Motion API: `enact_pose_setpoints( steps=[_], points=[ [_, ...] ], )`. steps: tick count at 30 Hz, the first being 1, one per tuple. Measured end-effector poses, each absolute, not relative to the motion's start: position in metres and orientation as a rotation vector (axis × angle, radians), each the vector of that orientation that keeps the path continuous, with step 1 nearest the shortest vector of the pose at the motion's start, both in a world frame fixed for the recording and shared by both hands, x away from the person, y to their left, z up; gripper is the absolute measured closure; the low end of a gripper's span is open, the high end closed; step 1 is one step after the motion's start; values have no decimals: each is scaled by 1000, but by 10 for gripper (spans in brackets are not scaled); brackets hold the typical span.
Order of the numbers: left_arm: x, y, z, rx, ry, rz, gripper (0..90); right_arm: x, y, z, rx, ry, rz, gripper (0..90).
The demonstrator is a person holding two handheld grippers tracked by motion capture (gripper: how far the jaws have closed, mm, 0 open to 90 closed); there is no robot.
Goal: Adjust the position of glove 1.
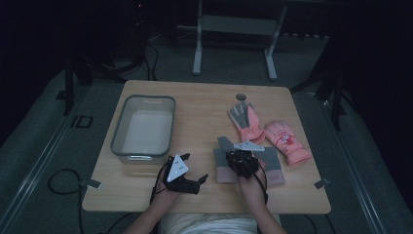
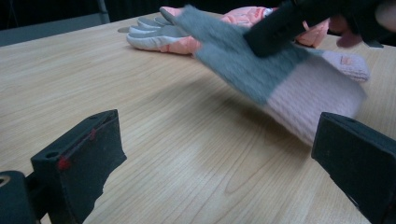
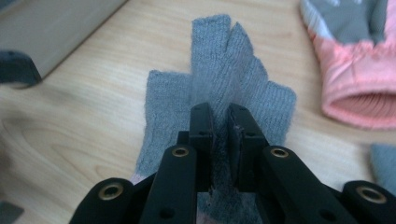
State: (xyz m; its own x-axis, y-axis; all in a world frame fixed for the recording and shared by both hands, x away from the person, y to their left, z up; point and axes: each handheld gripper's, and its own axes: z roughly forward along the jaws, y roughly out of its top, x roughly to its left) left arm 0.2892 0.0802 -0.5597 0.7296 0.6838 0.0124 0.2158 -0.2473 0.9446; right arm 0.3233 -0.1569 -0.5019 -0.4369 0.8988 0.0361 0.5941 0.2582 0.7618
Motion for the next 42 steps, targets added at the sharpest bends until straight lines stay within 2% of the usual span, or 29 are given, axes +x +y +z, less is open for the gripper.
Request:
enact_pose_setpoints(
  steps=[11, 23, 26, 34, 42],
  points=[
    [289, 80, -560, 1809, 702, 523, 16, 328, -153, -540, 1431, 2159, 961, 800],
    [289, 80, -560, 1809, 703, 521, 16, 332, -150, -551, 1437, 2157, 986, 600],
    [289, 80, -560, 1810, 702, 519, 16, 333, -154, -544, 1421, 2179, 1022, 609],
    [289, 80, -560, 1810, 701, 518, 16, 349, -206, -510, 1239, 2183, 1128, 628],
    [289, 79, -560, 1807, 703, 516, 16, 359, -277, -502, 1158, 2204, 1055, 659]
  ],
)
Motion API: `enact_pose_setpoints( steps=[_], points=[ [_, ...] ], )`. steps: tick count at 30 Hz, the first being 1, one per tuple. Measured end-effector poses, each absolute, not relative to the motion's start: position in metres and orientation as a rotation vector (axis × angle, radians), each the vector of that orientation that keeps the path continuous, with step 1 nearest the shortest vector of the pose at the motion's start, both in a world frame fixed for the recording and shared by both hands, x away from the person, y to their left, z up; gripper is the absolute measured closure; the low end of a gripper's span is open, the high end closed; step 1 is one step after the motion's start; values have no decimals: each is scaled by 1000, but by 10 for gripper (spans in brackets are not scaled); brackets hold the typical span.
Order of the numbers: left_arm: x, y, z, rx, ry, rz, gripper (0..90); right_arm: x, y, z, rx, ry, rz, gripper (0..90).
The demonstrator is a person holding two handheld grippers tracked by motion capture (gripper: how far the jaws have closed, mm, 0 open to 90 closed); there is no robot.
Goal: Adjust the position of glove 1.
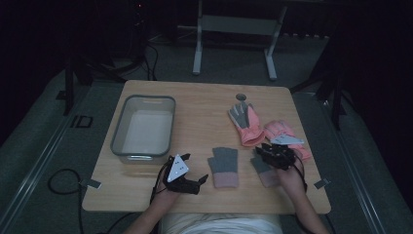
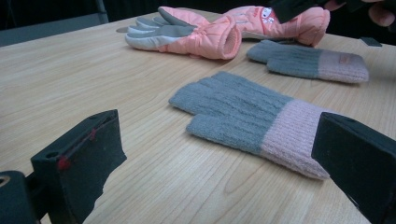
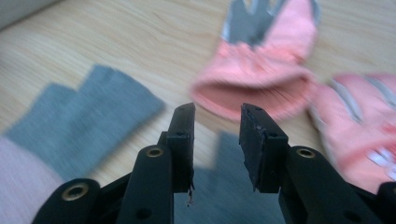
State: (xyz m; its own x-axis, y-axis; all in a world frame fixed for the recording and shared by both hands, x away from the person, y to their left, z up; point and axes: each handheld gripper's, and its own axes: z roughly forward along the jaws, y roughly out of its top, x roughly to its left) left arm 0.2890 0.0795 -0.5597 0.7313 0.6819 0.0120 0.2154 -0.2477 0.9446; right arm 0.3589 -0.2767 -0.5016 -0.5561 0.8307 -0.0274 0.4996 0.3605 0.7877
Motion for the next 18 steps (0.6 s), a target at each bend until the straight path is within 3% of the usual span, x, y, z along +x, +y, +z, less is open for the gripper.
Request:
enact_pose_setpoints(
  steps=[8, 18],
  points=[
    [289, 79, -560, 1808, 708, 524, 16, 358, -314, -521, 1208, 2318, 989, 597],
    [289, 79, -560, 1808, 709, 524, 16, 358, -307, -542, 1203, 2378, 890, 601]
  ],
)
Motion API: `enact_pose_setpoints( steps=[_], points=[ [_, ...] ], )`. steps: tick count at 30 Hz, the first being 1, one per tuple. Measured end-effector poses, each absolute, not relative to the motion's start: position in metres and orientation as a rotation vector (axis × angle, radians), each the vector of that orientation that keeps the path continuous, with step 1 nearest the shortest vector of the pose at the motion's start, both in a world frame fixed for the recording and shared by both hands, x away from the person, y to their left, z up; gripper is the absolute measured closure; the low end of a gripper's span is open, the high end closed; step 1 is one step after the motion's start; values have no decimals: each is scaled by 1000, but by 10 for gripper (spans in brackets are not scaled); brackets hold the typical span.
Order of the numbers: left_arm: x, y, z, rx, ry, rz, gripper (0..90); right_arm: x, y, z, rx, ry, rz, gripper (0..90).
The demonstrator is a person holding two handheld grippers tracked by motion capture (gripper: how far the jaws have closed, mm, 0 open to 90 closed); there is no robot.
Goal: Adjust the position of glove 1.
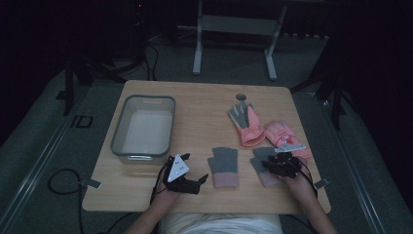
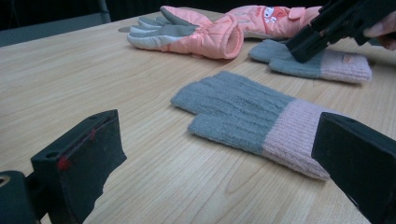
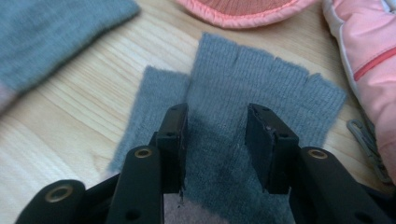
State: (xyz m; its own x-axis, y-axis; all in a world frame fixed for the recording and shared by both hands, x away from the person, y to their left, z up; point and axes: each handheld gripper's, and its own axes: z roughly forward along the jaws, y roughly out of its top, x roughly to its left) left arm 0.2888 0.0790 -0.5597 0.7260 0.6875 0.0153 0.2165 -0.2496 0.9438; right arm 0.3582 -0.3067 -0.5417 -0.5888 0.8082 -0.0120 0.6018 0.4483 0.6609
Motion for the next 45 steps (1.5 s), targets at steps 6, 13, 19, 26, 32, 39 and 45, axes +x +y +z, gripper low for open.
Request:
enact_pose_setpoints(
  steps=[6, 13, 19, 26, 32, 39, 45],
  points=[
    [289, 79, -560, 1812, 709, 525, 16, 355, -304, -543, 1250, 2336, 889, 800],
    [289, 79, -560, 1809, 712, 526, 16, 349, -296, -529, 1342, 2218, 926, 859],
    [289, 79, -560, 1811, 709, 524, 16, 331, -277, -494, 1393, 2096, 988, 861],
    [289, 79, -560, 1811, 707, 524, 16, 321, -262, -488, 1439, 2054, 947, 861],
    [289, 79, -560, 1812, 705, 526, 16, 318, -257, -505, 1479, 2066, 902, 861],
    [289, 79, -560, 1812, 703, 529, 16, 323, -252, -531, 1513, 2081, 857, 859],
    [289, 79, -560, 1813, 703, 530, 16, 329, -255, -542, 1523, 2085, 839, 846]
  ],
)
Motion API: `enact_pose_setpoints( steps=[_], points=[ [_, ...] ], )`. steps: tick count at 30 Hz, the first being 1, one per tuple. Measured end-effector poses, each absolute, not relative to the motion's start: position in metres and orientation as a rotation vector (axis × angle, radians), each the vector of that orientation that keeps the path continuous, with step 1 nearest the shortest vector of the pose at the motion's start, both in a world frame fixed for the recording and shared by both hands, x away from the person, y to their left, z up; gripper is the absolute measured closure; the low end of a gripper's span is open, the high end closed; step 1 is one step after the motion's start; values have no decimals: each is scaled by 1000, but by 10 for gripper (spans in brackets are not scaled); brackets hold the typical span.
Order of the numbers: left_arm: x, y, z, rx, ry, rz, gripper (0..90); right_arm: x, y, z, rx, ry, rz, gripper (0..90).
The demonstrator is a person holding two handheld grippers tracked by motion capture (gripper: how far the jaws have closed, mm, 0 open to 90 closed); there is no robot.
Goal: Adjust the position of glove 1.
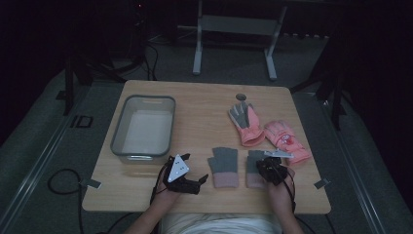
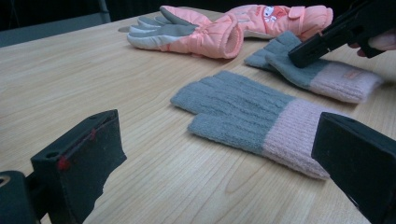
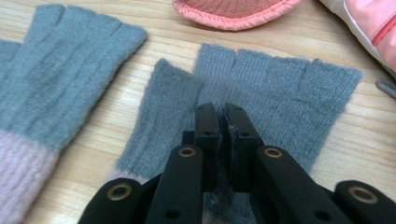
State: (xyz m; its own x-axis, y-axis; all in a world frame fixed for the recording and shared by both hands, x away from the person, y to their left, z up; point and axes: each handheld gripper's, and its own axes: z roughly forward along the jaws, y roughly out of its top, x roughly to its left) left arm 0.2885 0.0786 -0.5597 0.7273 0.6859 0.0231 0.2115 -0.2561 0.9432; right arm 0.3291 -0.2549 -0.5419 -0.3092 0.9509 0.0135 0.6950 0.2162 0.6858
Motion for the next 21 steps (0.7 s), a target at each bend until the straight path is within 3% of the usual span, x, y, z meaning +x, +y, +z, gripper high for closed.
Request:
enact_pose_setpoints(
  steps=[13, 21],
  points=[
    [288, 79, -560, 1812, 699, 529, 16, 330, -268, -527, 1352, 2170, 912, 672],
    [288, 78, -560, 1815, 706, 531, 16, 334, -291, -520, 1172, 2309, 908, 629]
  ],
)
